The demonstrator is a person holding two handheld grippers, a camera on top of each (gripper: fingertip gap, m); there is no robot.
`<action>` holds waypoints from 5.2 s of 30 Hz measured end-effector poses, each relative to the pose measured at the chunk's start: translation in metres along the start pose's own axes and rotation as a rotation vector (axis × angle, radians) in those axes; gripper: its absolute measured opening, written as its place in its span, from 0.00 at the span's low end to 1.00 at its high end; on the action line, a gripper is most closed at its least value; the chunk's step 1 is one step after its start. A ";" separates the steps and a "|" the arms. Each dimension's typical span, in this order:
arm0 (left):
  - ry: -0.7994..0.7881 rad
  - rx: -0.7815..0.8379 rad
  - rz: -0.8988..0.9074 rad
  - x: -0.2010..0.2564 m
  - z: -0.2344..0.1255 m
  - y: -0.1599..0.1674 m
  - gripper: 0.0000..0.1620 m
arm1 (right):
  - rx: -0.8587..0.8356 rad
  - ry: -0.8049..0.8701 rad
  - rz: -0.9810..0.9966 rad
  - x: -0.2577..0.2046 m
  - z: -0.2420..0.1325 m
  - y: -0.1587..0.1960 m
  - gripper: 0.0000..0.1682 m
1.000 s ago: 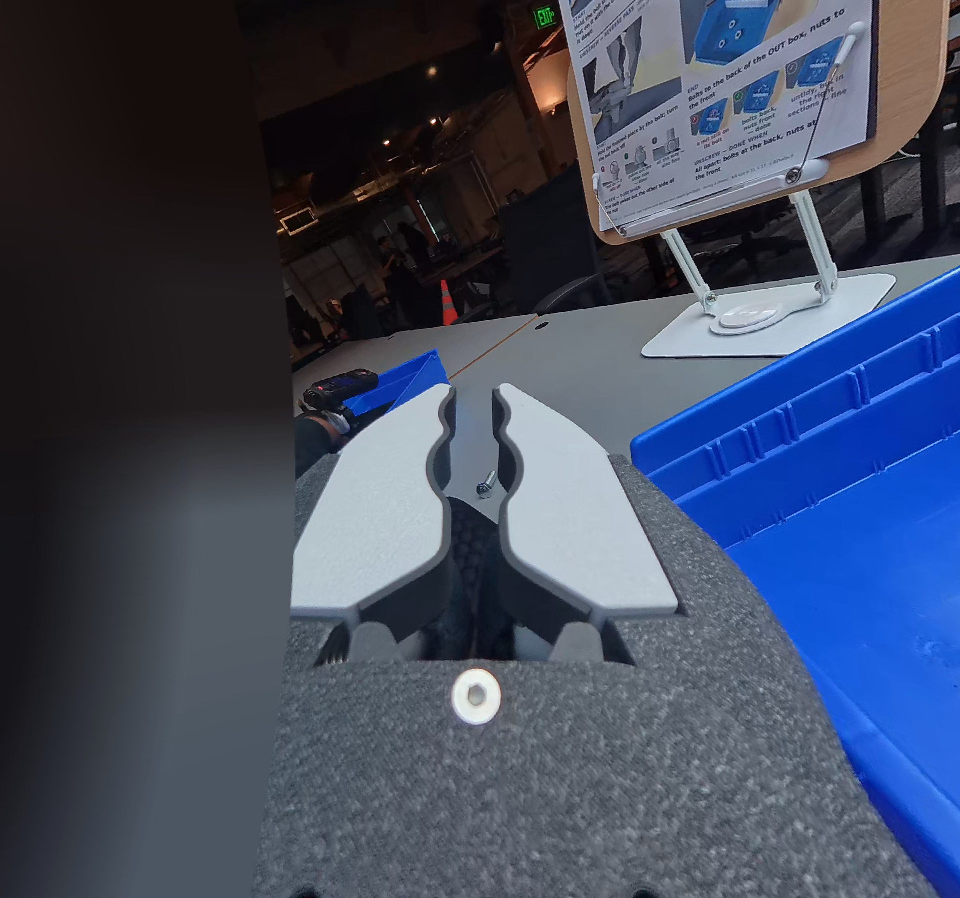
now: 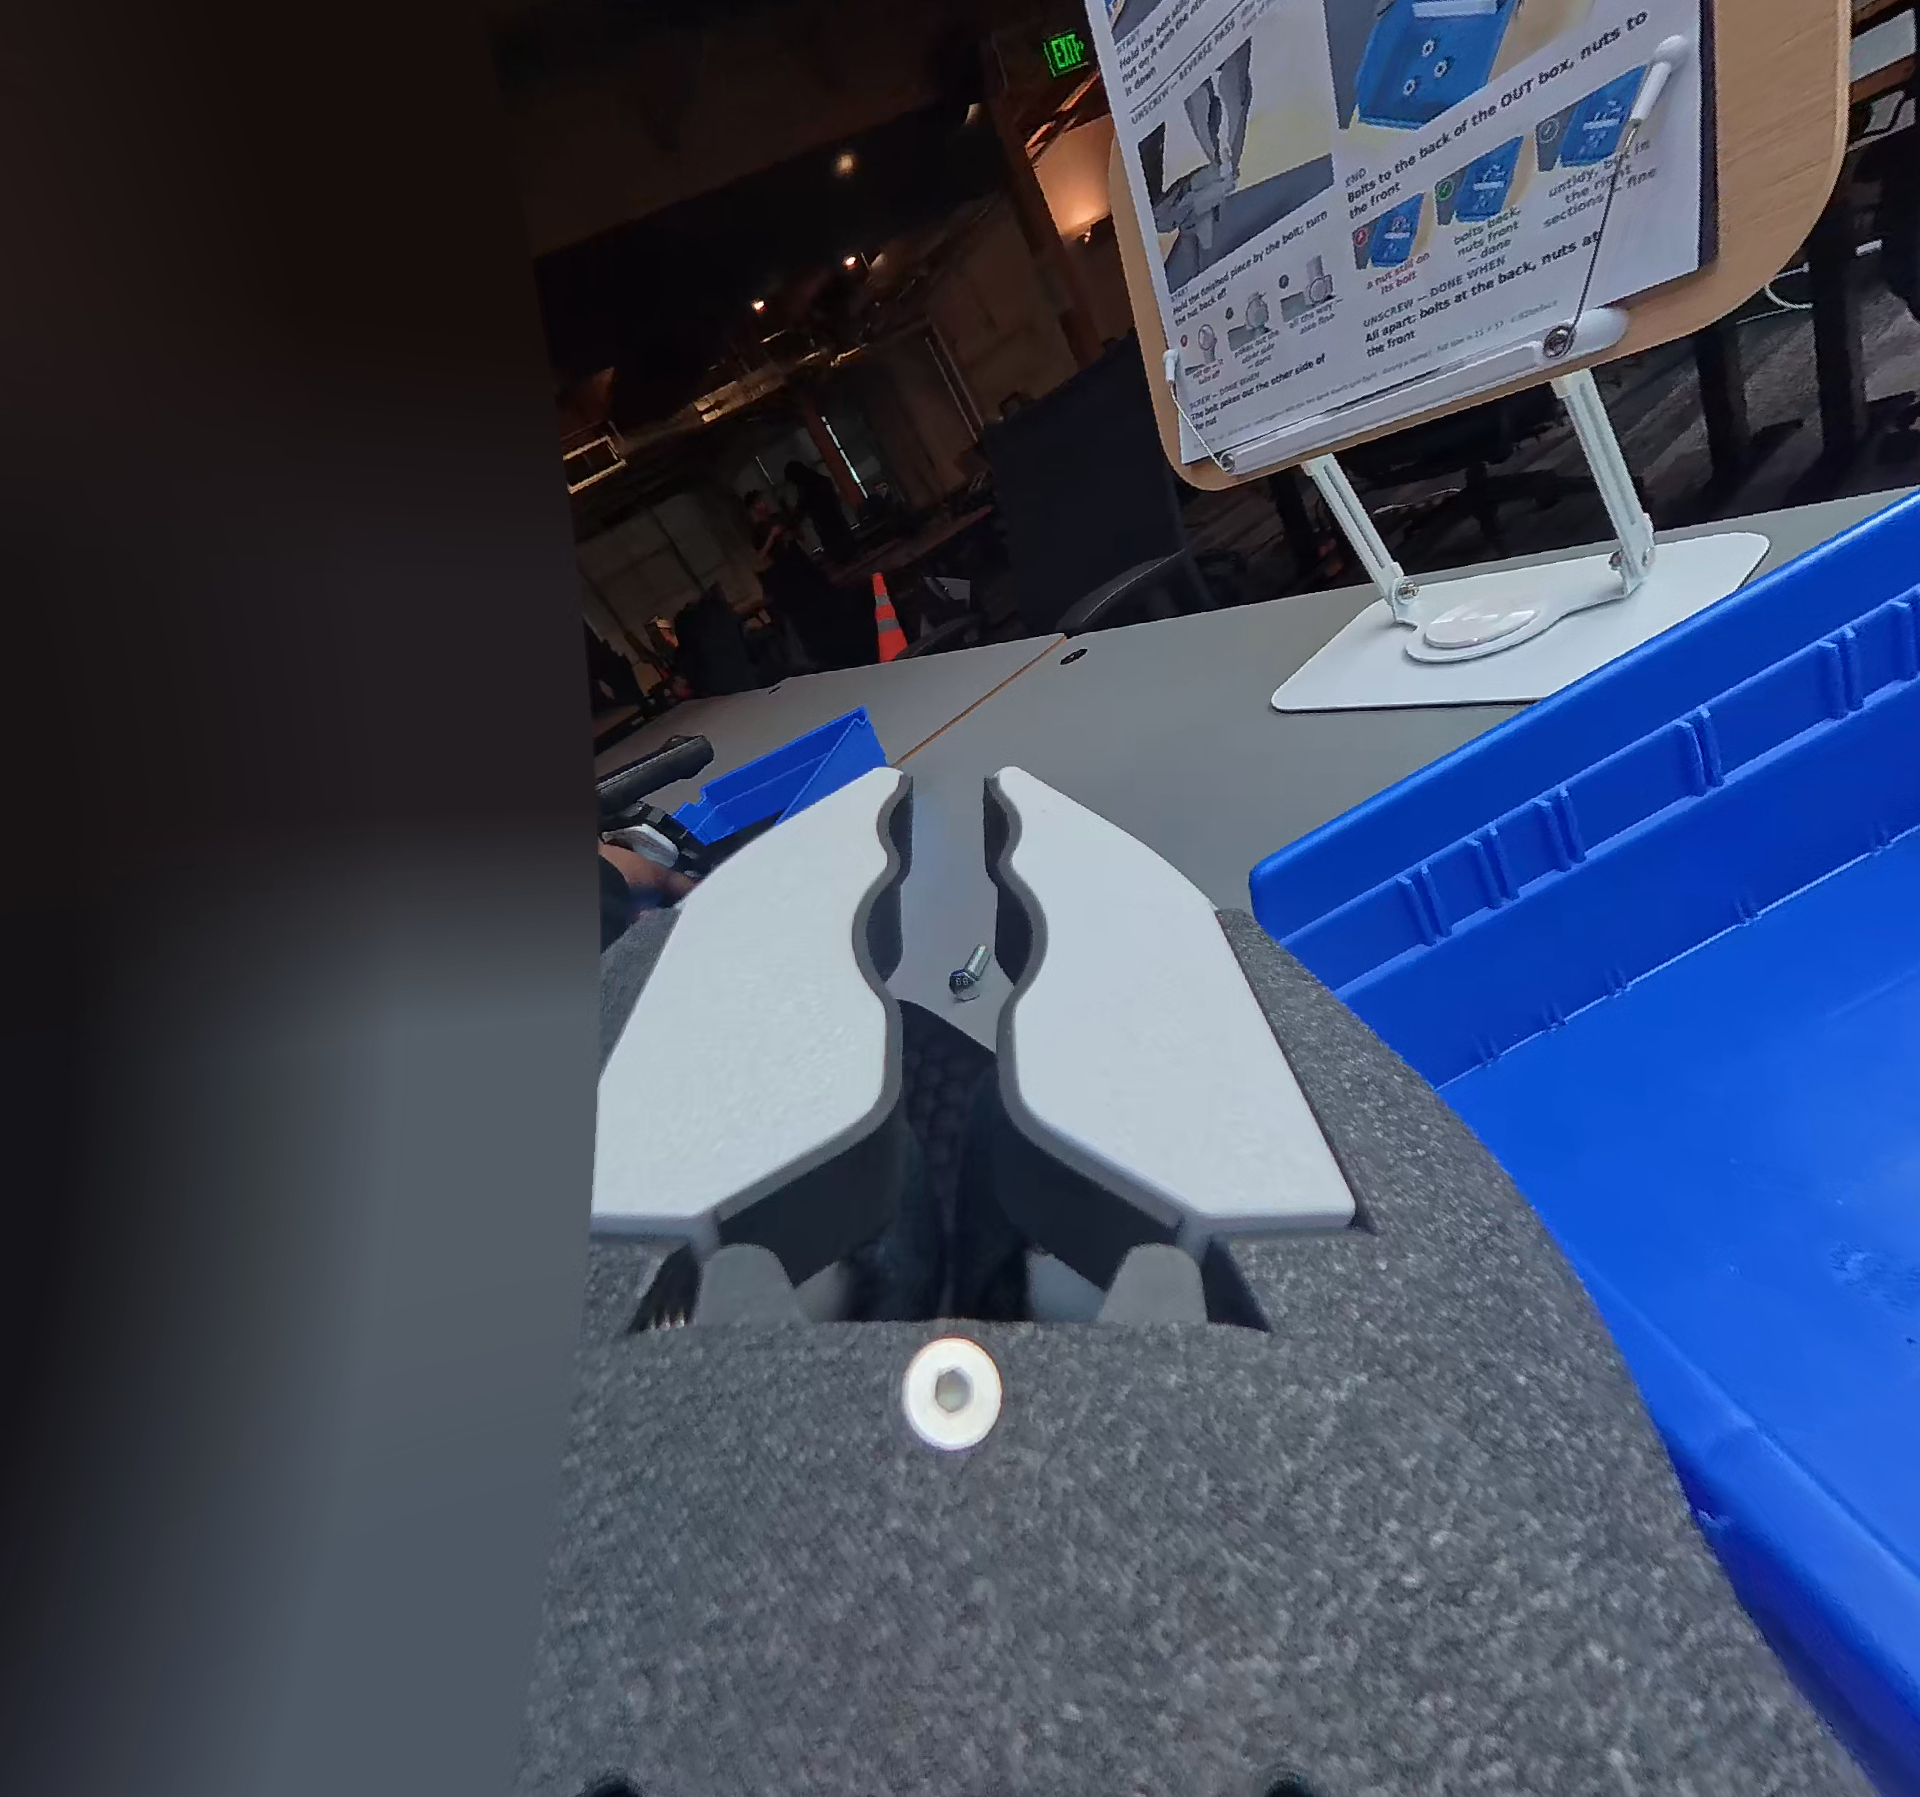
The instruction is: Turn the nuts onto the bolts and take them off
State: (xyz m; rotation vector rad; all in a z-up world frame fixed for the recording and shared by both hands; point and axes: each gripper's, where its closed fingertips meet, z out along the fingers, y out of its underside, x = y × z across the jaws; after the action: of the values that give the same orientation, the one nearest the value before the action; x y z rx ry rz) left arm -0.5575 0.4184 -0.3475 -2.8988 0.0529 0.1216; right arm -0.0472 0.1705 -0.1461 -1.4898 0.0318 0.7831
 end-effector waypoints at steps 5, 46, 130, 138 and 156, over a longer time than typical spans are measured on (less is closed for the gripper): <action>0.010 -0.015 0.046 0.004 -0.002 0.004 0.02 | -0.007 -0.011 0.002 -0.003 0.000 0.002 0.08; 0.446 0.338 1.359 0.362 -0.130 0.064 0.12 | -0.104 0.072 -0.113 -0.036 -0.006 0.024 0.07; 2.069 0.616 0.308 0.289 -0.235 0.101 0.11 | -0.112 -0.321 -0.459 -0.111 0.163 0.129 0.11; 1.736 0.883 0.704 0.299 -0.219 0.112 0.06 | -0.328 -0.246 -0.454 -0.090 0.145 0.135 0.14; 0.329 1.485 1.082 0.310 -0.176 0.076 0.06 | -0.532 0.180 -0.490 -0.071 0.172 0.141 0.12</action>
State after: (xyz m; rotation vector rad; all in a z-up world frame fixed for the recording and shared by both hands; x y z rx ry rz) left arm -0.2384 0.2948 -0.2215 -1.1459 1.1576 -0.1605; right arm -0.2445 0.2764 -0.2124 -1.9606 -0.4210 0.2606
